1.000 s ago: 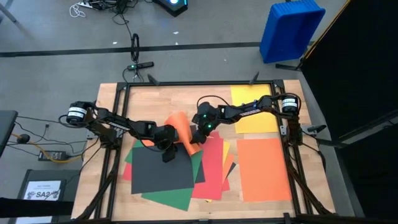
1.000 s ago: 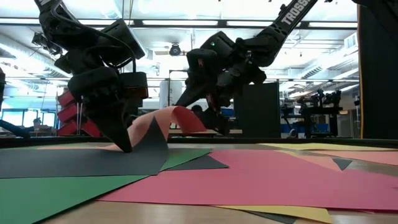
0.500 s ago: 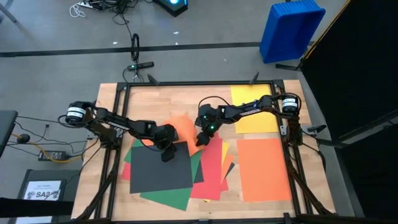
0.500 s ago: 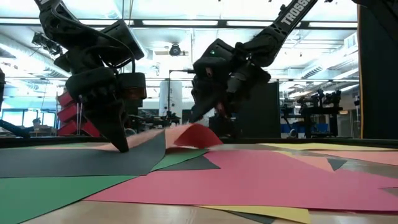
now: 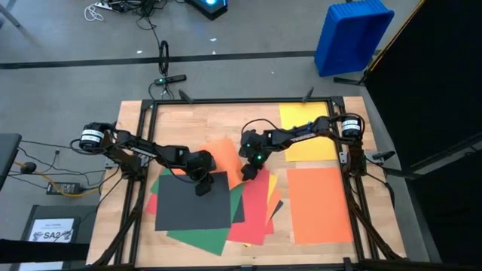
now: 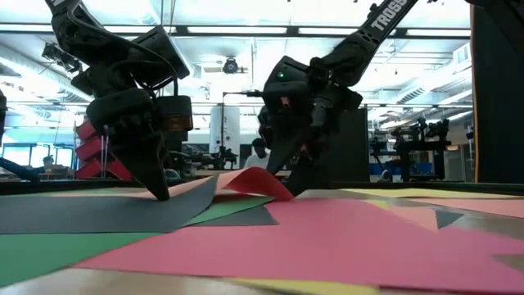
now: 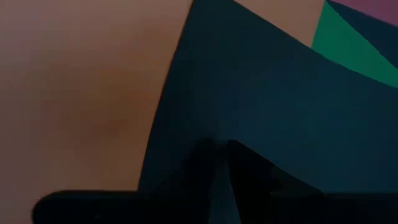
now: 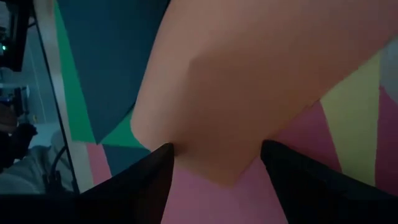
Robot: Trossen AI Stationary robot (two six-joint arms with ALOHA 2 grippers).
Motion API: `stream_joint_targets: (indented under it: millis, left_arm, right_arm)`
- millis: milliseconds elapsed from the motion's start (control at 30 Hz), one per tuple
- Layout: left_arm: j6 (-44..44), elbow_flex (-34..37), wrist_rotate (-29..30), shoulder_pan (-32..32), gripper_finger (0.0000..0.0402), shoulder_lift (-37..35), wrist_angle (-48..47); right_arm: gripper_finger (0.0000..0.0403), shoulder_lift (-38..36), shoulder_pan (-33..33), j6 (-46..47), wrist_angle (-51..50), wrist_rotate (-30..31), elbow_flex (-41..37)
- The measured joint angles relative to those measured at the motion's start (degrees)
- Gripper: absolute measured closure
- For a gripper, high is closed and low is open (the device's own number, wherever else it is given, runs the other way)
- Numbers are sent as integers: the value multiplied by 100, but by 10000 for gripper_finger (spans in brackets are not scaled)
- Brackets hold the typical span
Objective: Organize paper
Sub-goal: Stack the orange colored paper on top of the orange colored paper
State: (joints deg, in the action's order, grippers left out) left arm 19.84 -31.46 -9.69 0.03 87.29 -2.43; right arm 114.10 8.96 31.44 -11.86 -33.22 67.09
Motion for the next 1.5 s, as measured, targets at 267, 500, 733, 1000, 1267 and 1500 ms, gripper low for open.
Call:
stream_joint_targets:
  millis: [267, 500, 733, 1000, 1267, 1500]
  left_arm:
    - [0, 4, -1, -2, 365, 0, 18]
    - [9, 7, -2, -2, 365, 2, 26]
    - [35, 7, -2, -2, 365, 2, 28]
    - [42, 11, -2, -4, 365, 2, 48]
    - [136, 15, -2, -4, 365, 11, 135]
    - [146, 15, -2, -4, 365, 11, 137]
  right_arm:
    - [177, -29, -383, -1213, 43, 1139, 17]
    - [177, -33, -692, -1884, 112, 2012, 17]
    - [181, -61, -906, -2167, 89, 2544, 14]
    - [180, -308, -1293, -2661, 268, 4038, -2]
    - [183, -310, -1681, -3385, 460, 5793, -2]
    - [188, -313, -1837, -3650, 489, 6542, -2]
